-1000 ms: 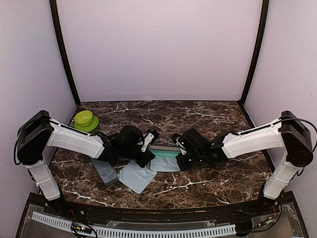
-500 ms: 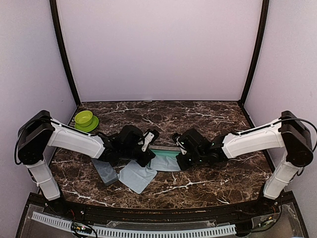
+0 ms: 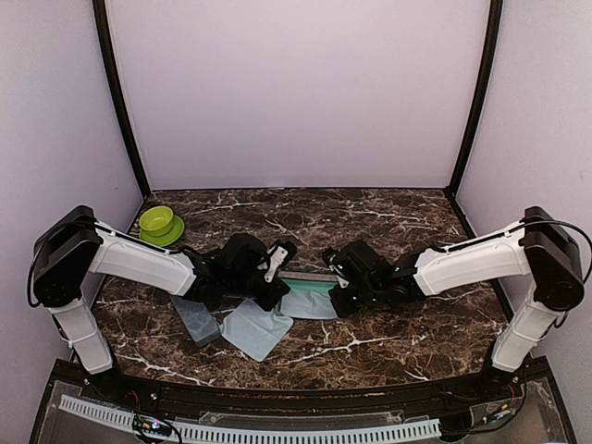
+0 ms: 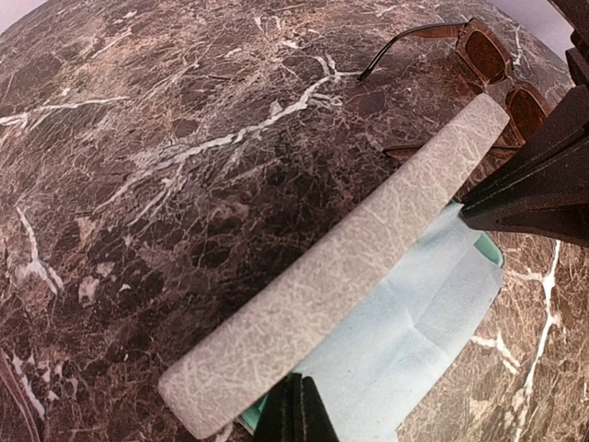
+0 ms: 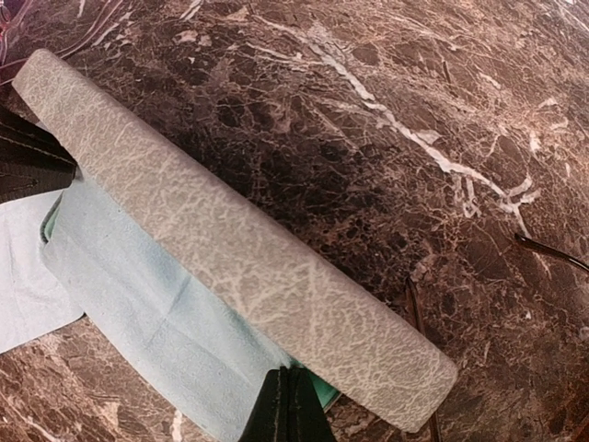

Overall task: Organize the sunglasses
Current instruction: Place the folded cleaning cloth in the sunglasses case.

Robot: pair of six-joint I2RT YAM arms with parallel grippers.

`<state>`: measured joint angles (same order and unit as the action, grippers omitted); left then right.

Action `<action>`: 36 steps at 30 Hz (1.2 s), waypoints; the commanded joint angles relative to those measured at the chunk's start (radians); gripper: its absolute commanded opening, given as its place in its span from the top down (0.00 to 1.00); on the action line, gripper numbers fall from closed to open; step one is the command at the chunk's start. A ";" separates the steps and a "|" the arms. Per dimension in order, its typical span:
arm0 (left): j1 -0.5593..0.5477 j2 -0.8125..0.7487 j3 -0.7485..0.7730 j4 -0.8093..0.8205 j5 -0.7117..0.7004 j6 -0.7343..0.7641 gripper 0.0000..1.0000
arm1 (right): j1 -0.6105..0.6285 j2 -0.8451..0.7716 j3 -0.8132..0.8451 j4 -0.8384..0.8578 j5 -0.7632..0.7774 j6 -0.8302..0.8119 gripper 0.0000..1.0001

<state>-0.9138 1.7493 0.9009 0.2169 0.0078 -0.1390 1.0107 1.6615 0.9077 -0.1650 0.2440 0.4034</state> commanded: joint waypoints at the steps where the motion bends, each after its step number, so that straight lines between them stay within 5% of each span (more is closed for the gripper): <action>1: 0.000 0.007 0.016 0.023 -0.012 0.004 1.00 | -0.001 0.020 0.033 0.006 0.029 0.012 1.00; 36: 0.000 0.028 0.015 0.044 -0.034 0.009 1.00 | -0.001 0.042 0.049 0.004 0.042 0.030 1.00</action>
<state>-0.9138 1.7737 0.9009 0.2382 -0.0223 -0.1345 1.0107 1.6985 0.9386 -0.1799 0.2703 0.4122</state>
